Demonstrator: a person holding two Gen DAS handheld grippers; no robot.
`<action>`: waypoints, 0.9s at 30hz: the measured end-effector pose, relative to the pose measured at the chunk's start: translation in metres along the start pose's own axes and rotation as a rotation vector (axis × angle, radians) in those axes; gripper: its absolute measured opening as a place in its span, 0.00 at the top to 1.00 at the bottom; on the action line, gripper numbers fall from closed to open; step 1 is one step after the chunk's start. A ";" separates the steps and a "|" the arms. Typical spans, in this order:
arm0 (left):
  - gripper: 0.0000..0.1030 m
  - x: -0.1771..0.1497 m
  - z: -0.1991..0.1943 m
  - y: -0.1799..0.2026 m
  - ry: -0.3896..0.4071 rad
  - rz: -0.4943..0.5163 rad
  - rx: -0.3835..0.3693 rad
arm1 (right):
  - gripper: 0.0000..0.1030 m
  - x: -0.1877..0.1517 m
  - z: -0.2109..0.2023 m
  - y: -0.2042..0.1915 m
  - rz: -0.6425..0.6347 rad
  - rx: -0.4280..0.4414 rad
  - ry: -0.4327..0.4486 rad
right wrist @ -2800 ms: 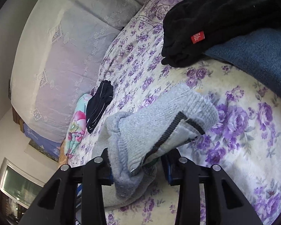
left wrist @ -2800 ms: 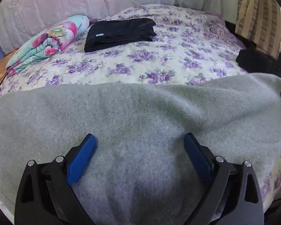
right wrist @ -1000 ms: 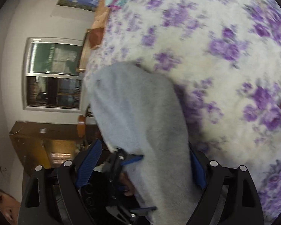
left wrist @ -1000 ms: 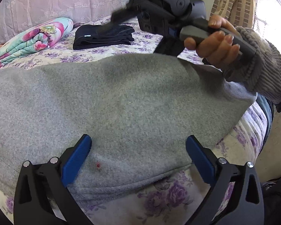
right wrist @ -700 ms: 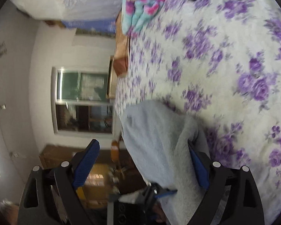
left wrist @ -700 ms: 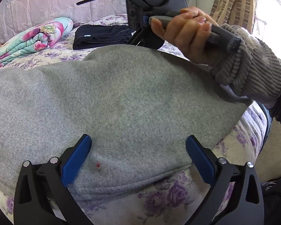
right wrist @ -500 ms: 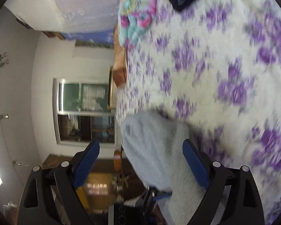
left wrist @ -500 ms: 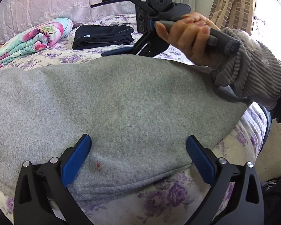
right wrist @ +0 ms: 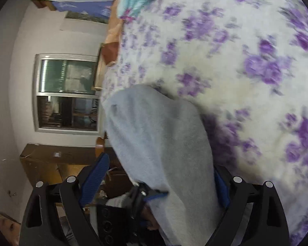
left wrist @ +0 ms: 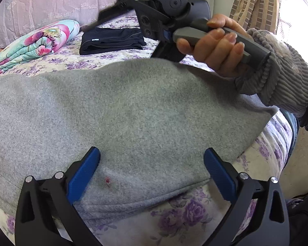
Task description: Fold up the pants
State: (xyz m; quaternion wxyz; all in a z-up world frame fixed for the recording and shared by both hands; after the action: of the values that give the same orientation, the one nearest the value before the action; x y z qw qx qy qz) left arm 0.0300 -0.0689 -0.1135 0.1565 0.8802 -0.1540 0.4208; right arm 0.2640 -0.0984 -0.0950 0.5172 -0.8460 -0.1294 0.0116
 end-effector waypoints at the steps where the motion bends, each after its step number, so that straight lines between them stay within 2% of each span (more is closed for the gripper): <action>1: 0.04 0.000 0.000 0.000 0.000 0.000 0.001 | 0.10 0.005 0.001 -0.002 0.001 0.026 0.021; 4: 0.04 0.000 0.000 0.001 0.000 0.000 0.000 | 0.10 0.021 0.000 0.005 0.061 0.103 0.075; 6: 0.04 0.000 0.000 0.001 0.000 0.000 0.001 | 0.10 0.030 -0.003 0.015 0.150 0.197 0.133; 8: 0.04 0.000 0.000 0.000 0.000 0.000 -0.001 | 0.10 0.034 -0.009 0.024 0.196 0.235 0.173; 10: 0.04 0.000 -0.001 0.001 0.001 0.001 -0.001 | 0.10 0.031 -0.012 0.026 0.191 0.222 0.180; 13: 0.04 -0.001 -0.001 0.002 0.001 0.001 -0.001 | 0.10 0.031 -0.025 0.024 0.154 0.191 0.257; 15: 0.04 0.000 -0.001 0.002 0.001 0.002 0.000 | 0.10 0.033 -0.032 0.027 0.159 0.179 0.270; 17: 0.04 -0.001 -0.001 0.002 0.000 0.002 -0.001 | 0.10 0.035 -0.026 0.026 0.142 0.124 0.231; 19: 0.04 -0.001 -0.001 0.002 0.001 0.002 -0.002 | 0.10 0.027 -0.017 0.030 0.115 -0.019 0.154; 20: 0.04 -0.001 -0.001 0.002 0.001 0.001 -0.001 | 0.10 0.022 -0.014 0.030 0.093 -0.047 0.119; 23: 0.04 -0.001 -0.001 0.002 0.002 0.001 -0.003 | 0.10 0.002 -0.003 0.019 0.053 -0.010 0.002; 25: 0.04 0.000 -0.001 0.002 0.002 0.001 -0.002 | 0.10 -0.007 -0.004 0.007 -0.007 -0.020 -0.016; 27: 0.04 0.000 -0.001 0.002 0.002 0.000 -0.002 | 0.09 -0.006 -0.003 -0.001 -0.017 0.008 -0.031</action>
State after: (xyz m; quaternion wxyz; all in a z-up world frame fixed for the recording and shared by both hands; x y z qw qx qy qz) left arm 0.0286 -0.0702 -0.1129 0.1577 0.8794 -0.1545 0.4217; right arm 0.2580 -0.1022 -0.0937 0.5186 -0.8425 -0.1442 0.0207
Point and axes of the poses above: each gripper's, at about its wrist camera, not at the fingertips, and z roughly the way its jaws point, y to its right, x to its top, the point moved 4 cm from there along z, roughly the way its jaws point, and after that the axes turned 4 degrees about y, right-handed, at the moved point
